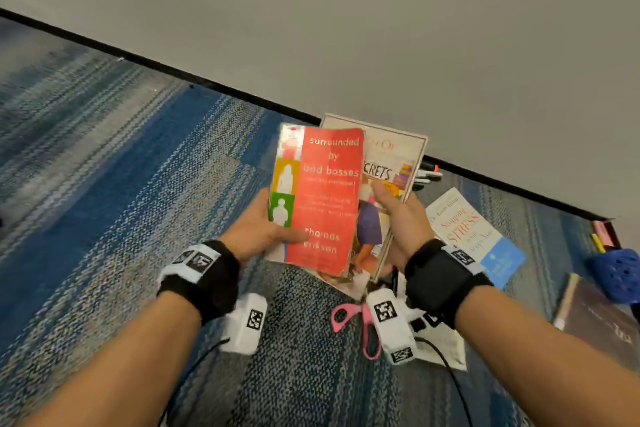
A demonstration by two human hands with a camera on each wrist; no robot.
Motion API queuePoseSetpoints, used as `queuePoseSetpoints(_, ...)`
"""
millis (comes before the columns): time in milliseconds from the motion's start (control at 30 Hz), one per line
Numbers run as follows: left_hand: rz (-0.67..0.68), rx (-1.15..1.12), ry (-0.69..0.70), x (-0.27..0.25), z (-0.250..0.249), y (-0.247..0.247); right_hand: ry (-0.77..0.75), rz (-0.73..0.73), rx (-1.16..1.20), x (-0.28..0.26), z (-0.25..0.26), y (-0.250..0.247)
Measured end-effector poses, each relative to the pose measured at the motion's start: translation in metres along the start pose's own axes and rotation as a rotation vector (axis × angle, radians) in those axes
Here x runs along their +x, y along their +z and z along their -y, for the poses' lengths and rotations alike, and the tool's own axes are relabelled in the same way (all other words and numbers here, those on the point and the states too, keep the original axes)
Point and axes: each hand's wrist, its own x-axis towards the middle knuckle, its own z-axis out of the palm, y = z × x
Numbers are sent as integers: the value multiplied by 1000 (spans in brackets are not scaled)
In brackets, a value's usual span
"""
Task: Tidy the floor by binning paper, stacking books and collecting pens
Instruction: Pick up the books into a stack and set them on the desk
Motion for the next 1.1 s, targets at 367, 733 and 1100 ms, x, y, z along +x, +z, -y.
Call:
queuePoseSetpoints(367,-238,61,-146,-13,58,0,146,128,-449,9,-65,-1)
queuePoseSetpoints(733,-305,294,-234,11,87,17,127,-466,-1572,77,-19,-227)
queuePoseSetpoints(1100,-350,290,-323,14,87,21,346,-348,-1422,112,-29,-285)
